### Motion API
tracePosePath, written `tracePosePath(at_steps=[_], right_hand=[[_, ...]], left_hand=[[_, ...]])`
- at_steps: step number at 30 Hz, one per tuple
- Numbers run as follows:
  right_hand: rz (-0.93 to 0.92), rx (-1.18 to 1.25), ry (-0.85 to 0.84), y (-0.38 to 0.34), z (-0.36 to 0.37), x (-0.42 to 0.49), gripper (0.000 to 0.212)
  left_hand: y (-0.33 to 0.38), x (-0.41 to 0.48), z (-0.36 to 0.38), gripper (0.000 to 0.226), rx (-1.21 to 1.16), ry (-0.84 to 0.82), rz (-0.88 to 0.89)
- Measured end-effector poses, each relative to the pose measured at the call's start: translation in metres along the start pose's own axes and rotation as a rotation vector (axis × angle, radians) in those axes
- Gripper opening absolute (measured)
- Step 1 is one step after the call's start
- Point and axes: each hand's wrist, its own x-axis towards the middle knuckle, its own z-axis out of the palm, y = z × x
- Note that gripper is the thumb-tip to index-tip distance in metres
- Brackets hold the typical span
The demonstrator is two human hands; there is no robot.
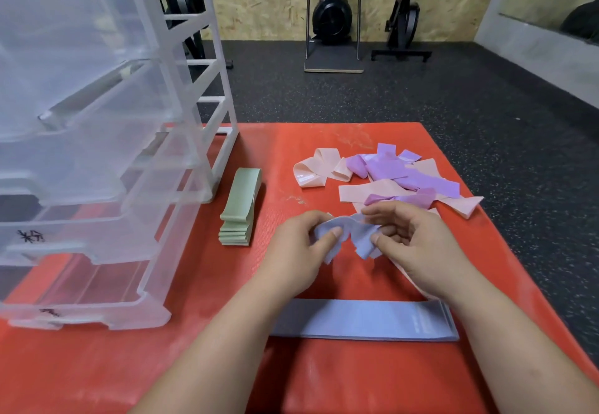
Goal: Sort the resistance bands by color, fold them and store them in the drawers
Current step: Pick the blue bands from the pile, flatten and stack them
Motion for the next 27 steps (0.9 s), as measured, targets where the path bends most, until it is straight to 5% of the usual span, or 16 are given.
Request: tracePosePath(at_steps=[12,19,23,27], right_hand=[[0.017,-0.085,-0.018,-0.004,-0.007,-0.001,0.045],[-0.025,-0.127,-0.005,-0.011,-0.003,-0.002,0.026],[-0.146,-0.225,0.068,-0.017,0.0,-0.003,0.047],[-0.225,-0.166,0.077,-0.028,0.006,-0.004,0.054]], left_hand=[[0.003,-0.003,-0.014,0.03,-0.073,0.006,-0.094],[0.005,-0.006,-0.015,0.021,0.012,0.006,-0.059],[-0.004,-0.005,-0.015,0.004,0.125,0.063,-0.028],[0.003,-0.005,-0.01,0.034,0.144,0.028,0.112]])
